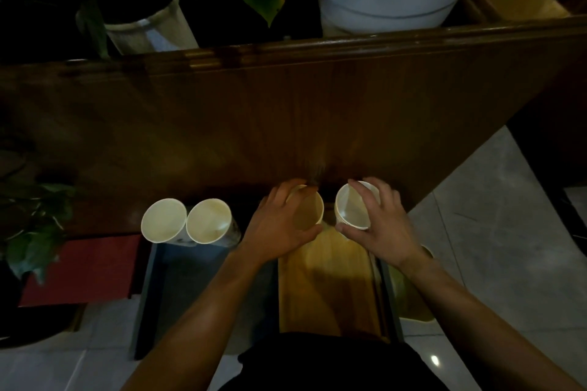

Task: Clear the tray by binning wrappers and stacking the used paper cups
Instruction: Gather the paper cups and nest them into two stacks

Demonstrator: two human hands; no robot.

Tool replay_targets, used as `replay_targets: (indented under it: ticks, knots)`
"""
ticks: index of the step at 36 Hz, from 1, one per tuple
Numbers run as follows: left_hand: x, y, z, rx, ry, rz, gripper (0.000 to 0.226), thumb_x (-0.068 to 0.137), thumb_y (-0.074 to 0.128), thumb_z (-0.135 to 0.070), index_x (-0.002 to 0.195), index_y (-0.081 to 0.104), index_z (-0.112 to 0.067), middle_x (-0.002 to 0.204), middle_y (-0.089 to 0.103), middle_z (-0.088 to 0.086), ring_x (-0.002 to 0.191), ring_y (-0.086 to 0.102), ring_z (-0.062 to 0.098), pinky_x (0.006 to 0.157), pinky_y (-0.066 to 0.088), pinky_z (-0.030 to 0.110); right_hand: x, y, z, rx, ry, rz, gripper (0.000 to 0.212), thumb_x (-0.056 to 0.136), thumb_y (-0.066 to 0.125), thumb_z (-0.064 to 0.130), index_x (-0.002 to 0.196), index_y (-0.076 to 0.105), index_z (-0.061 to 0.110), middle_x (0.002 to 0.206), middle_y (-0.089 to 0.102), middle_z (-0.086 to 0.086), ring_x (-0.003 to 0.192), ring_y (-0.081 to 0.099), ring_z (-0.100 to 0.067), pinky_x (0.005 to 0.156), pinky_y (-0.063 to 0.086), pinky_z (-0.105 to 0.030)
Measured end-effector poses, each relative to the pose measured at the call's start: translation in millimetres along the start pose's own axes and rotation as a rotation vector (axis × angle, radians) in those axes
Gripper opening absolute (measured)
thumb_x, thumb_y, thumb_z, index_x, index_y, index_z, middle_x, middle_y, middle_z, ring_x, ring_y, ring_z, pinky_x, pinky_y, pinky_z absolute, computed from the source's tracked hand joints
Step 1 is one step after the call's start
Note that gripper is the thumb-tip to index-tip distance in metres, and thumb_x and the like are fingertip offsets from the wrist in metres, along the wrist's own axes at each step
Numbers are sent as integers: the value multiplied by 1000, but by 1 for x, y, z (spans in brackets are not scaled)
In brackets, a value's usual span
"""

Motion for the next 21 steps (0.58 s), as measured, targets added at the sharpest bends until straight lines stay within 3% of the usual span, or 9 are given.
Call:
replay_targets:
  ticks: [9, 15, 21]
  knots:
    - [-6, -6, -5, 41, 46, -35, 80, 75, 52, -73, 143, 30, -37, 152, 28, -7, 139, 30, 18, 108, 38, 53, -6, -7, 10, -18, 24, 9, 90, 72, 58, 73, 147, 21, 38, 153, 19, 1, 129, 26, -26, 97, 43, -51]
    - [-26, -15, -7, -7, 58, -93, 76, 81, 56, -64, 145, 34, -31, 152, 33, -3, 141, 31, 21, 108, 38, 51, -23, -21, 25, -2, 51, -103, 81, 78, 57, 69, 145, 28, 35, 151, 26, 1, 134, 27, -26, 99, 43, -52]
    - [-65, -24, -6, -104, 48, -227, 63, 88, 56, -53, 141, 46, -20, 146, 43, 2, 133, 41, 18, 106, 41, 36, -58, -18, 42, 69, 127, -172, 60, 90, 45, 61, 140, 38, 28, 148, 32, 2, 136, 29, -24, 103, 41, -49]
Point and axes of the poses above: each hand's wrist, its own x-axis towards the middle knuckle, its own y-axis out of the palm, z = x × y, the point moved 5 cm from there along x, towards the middle knuckle
